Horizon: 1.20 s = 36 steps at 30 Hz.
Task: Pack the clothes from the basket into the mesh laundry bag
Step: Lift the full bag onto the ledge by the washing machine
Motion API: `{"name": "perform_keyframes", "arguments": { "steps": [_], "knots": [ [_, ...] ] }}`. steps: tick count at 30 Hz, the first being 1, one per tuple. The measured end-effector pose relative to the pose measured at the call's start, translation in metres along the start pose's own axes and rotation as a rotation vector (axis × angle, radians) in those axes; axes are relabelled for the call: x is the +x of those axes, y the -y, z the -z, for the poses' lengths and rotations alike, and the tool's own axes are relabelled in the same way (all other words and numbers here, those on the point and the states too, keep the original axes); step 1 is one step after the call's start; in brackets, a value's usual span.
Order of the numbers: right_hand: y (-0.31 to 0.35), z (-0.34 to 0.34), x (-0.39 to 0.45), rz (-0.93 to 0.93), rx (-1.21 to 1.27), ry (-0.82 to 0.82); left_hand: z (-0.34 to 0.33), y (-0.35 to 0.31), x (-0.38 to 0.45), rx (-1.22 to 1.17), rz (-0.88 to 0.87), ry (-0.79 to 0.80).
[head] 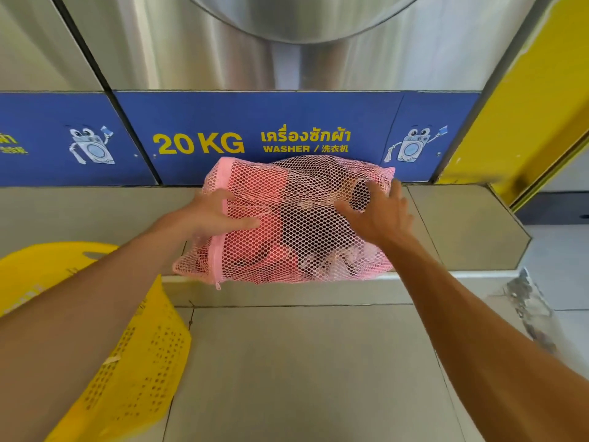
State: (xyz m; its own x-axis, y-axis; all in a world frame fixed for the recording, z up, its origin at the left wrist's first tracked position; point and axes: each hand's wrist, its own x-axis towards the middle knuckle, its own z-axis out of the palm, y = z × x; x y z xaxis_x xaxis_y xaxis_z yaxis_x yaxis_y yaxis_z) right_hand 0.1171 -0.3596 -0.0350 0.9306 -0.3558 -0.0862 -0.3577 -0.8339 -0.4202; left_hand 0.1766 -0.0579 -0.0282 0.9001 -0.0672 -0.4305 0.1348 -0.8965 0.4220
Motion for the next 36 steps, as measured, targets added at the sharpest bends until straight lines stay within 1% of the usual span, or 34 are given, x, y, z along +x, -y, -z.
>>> {"name": "perform_keyframes", "arguments": {
  "steps": [3,5,7,10,13,19,22,27,32,36],
  "knots": [
    [0.005,-0.012,-0.026,0.159,-0.084,0.100,-0.016,0.004,-0.012,0.133,-0.017,0.172],
    [0.000,-0.025,-0.039,0.202,-0.161,0.194,-0.034,0.008,-0.017,0.191,-0.029,0.211],
    [-0.008,-0.042,-0.046,0.208,-0.236,0.235,-0.053,0.012,-0.020,0.210,-0.033,0.153],
    [-0.016,-0.060,-0.046,0.195,-0.295,0.204,-0.075,0.018,-0.015,0.160,-0.021,0.048],
    [-0.012,-0.069,-0.039,0.192,-0.285,0.136,-0.090,0.021,-0.005,0.114,-0.026,-0.047],
    [-0.008,-0.081,-0.011,0.207,-0.232,0.067,-0.099,0.019,0.024,0.033,-0.057,-0.205],
    [-0.007,-0.085,0.000,0.206,-0.231,0.038,-0.099,0.020,0.039,0.022,-0.068,-0.222],
    [-0.007,-0.088,0.006,0.194,-0.225,0.052,-0.101,0.021,0.049,0.044,-0.074,-0.237],
    [-0.005,-0.071,-0.004,0.197,-0.246,0.144,-0.090,0.018,0.035,0.053,-0.047,-0.170],
    [-0.008,-0.055,-0.019,0.218,-0.269,0.151,-0.076,0.007,0.013,0.141,0.018,-0.140]
  ]
}}
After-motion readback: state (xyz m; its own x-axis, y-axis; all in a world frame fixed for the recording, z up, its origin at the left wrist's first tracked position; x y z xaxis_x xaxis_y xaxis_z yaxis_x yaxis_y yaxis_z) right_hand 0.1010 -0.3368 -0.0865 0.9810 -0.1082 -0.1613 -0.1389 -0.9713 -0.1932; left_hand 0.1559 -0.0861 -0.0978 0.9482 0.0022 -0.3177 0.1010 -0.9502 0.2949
